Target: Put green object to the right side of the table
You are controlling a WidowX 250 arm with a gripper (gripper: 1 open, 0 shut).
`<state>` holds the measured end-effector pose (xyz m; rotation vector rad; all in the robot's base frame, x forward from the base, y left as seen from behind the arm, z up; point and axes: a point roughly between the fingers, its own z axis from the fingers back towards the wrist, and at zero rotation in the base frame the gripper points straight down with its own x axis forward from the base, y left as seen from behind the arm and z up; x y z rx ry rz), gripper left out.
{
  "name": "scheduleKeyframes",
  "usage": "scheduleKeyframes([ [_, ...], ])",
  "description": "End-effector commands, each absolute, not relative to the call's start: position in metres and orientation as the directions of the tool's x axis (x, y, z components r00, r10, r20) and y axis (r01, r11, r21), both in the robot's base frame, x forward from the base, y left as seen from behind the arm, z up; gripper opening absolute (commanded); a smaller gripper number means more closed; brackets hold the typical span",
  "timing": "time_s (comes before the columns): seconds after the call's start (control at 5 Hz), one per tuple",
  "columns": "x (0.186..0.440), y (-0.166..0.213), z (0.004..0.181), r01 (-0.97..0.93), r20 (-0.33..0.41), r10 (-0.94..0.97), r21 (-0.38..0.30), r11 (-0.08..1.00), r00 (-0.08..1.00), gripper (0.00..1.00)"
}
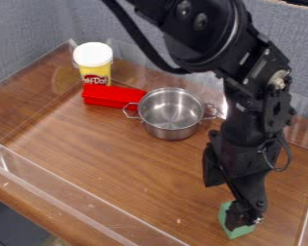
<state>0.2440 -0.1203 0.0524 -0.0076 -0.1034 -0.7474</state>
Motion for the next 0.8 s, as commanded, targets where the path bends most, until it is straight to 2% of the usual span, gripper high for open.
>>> scheduleKeyframes([
  [0.0,0.256,-0.122,0.079,0.657,0.174,-0.657,0.065,0.751,0.734,1.0],
  [0.2,0.257,-0.122,0.091,0.647,0.202,-0.649,0.084,0.758,0.733,1.0],
  [0.6,0.257,-0.119,0.133,0.625,0.271,-0.637,0.142,0.768,0.721,1.0],
])
